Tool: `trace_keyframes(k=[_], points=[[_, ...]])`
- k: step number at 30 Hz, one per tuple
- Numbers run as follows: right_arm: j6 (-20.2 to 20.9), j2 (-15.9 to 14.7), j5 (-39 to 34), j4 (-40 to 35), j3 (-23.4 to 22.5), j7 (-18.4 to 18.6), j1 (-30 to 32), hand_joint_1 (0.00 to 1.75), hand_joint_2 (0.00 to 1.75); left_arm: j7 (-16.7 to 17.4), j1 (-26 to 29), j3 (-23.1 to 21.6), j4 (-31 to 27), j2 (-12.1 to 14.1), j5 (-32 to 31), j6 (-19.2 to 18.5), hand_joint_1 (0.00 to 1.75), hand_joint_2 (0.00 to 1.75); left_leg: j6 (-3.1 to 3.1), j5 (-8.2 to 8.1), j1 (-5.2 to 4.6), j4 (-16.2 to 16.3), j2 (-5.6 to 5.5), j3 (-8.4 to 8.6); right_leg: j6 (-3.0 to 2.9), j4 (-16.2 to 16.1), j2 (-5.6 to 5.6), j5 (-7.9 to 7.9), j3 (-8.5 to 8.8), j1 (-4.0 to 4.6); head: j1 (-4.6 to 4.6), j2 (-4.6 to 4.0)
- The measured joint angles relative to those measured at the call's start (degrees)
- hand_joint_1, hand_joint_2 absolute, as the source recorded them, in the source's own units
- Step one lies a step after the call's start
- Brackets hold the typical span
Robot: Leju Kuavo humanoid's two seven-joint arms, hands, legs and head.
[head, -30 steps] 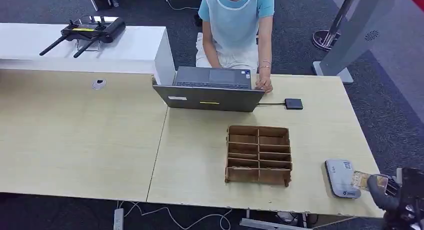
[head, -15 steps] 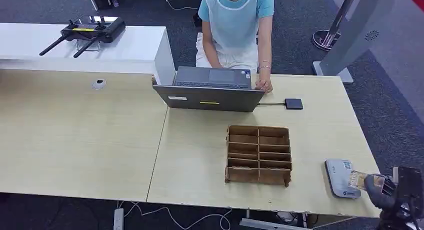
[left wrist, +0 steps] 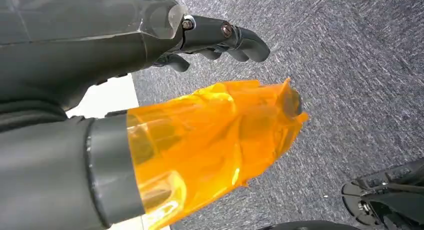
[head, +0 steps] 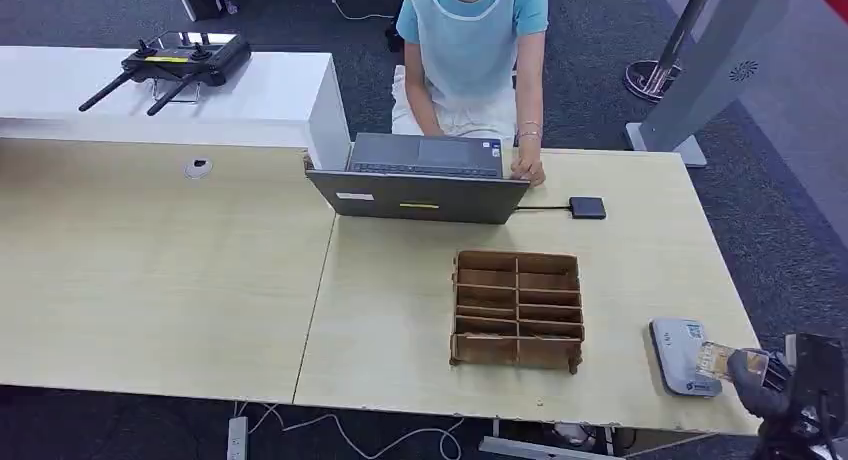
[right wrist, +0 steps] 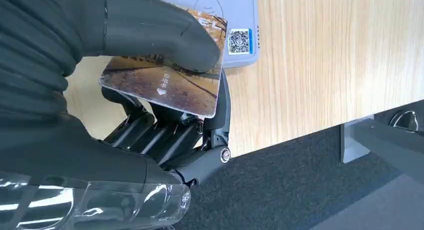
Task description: Pass the card to the sensor for recognition and then transmit it.
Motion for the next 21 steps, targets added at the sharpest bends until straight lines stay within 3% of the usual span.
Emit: trace_keyframes(k=[12,21], points=[[-2.56,0.98,11.38,0.42,-0.11,-0.63,-0.60,1.75,1.75,0.57,-0.02,0.00,-0.02,0.00,-0.09,-0.02,0.00,0.00,0.00,0.00,0.00,0.00,0.00,0.00,0.00,0.00,0.00,0.00,0.00,0.00,0.00,0.00],[-2.95,1.40,12.48,0.24,-0.11,-0.63,-0.79,1.75,1.75,0.61,-0.04,0.00,-0.02,0.00,-0.09,0.00,0.00,0.00,0.00,0.00,0.00,0.00,0.00,0.00,0.00,0.01,0.00,0.00,0.01,0.00,0.00,0.00]])
